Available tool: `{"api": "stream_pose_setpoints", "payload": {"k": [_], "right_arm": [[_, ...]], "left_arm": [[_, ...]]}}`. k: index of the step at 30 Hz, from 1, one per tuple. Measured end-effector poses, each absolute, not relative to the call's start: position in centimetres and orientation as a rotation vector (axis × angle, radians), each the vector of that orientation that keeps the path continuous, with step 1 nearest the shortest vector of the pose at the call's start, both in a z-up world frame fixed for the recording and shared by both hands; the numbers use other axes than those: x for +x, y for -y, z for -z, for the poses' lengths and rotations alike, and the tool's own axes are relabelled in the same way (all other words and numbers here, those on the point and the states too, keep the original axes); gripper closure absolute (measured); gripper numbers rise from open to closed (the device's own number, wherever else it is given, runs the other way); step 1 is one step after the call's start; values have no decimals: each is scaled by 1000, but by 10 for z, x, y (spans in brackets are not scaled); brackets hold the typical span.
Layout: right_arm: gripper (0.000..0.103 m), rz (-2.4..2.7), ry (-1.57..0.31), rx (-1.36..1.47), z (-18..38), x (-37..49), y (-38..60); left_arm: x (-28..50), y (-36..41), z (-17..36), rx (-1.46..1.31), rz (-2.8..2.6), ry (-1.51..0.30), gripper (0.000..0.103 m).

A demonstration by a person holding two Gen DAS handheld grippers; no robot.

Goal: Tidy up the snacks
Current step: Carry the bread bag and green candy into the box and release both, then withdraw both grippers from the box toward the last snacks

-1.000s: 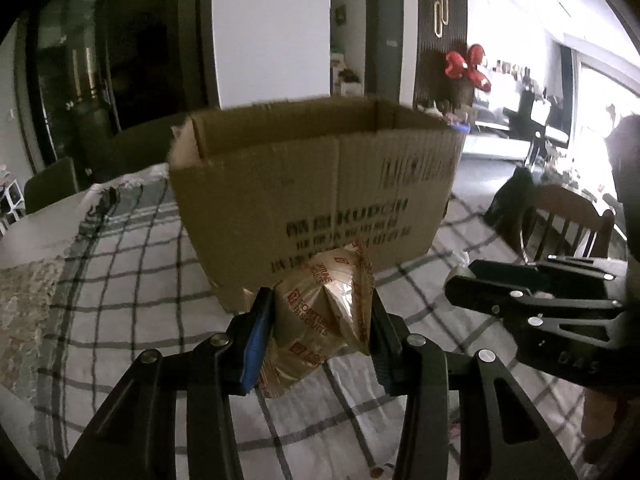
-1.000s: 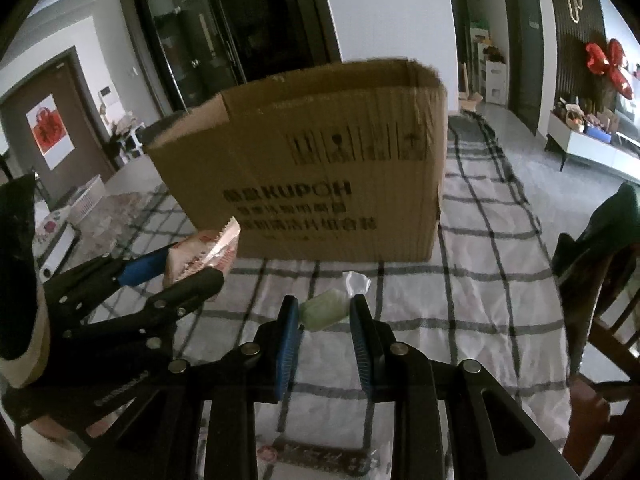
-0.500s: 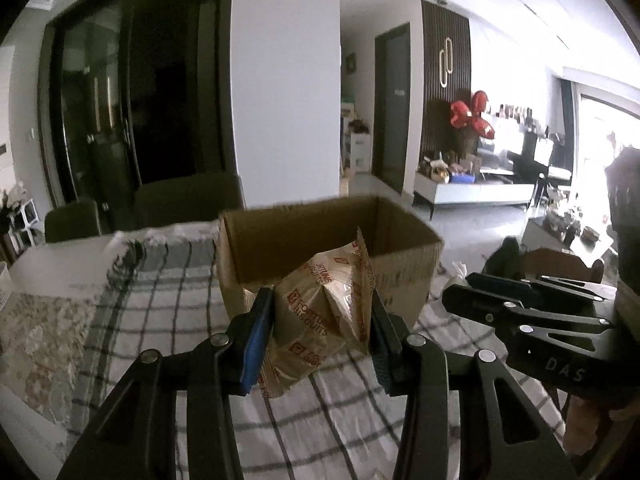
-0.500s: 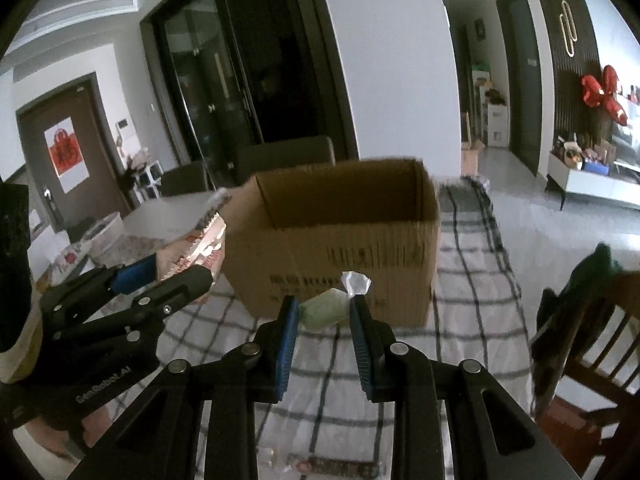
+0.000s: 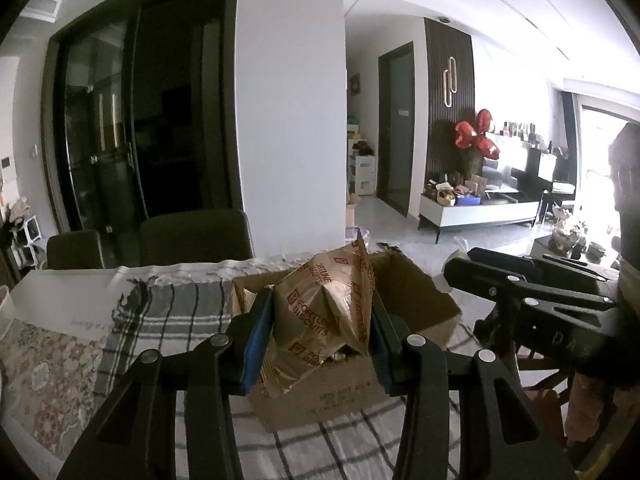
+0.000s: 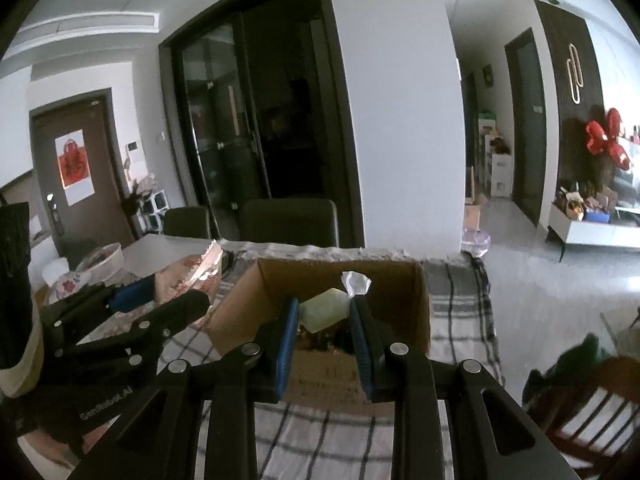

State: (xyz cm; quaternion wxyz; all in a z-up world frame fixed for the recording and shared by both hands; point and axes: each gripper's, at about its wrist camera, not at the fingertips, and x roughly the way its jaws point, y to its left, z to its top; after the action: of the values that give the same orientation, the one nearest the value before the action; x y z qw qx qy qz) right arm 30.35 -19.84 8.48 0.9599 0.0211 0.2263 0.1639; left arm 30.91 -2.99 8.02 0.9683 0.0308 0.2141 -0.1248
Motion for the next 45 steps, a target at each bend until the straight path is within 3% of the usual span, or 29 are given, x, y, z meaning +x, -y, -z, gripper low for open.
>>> {"api": "stream_pose_setpoints", "payload": {"k": [14, 17, 20, 21, 22, 23, 32, 45], "right_arm": [[75, -315, -528, 10, -71, 378, 197], [75, -307, -542, 5, -65, 388, 197], [72, -279, -554, 8, -59, 393, 198], [60, -265, -564, 10, -57, 395, 200], [47, -250, -569, 14, -55, 396, 202], [46, -234, -567, 16, -54, 395, 204], [46, -207, -522, -2, -57, 350, 209], [46, -220, -447, -53, -62, 253, 202]], "left_arm": [[385, 36, -65, 56, 298, -521, 58], [395, 38, -59, 75, 276, -539, 53], [397, 37, -56, 92, 242, -545, 37], [395, 37, -56, 99, 229, -537, 34], [392, 36, -57, 108, 218, -528, 33], [388, 37, -58, 118, 204, -521, 32], [332, 32, -69, 121, 181, -467, 24], [239, 30, -68, 124, 242, -422, 24]]}}
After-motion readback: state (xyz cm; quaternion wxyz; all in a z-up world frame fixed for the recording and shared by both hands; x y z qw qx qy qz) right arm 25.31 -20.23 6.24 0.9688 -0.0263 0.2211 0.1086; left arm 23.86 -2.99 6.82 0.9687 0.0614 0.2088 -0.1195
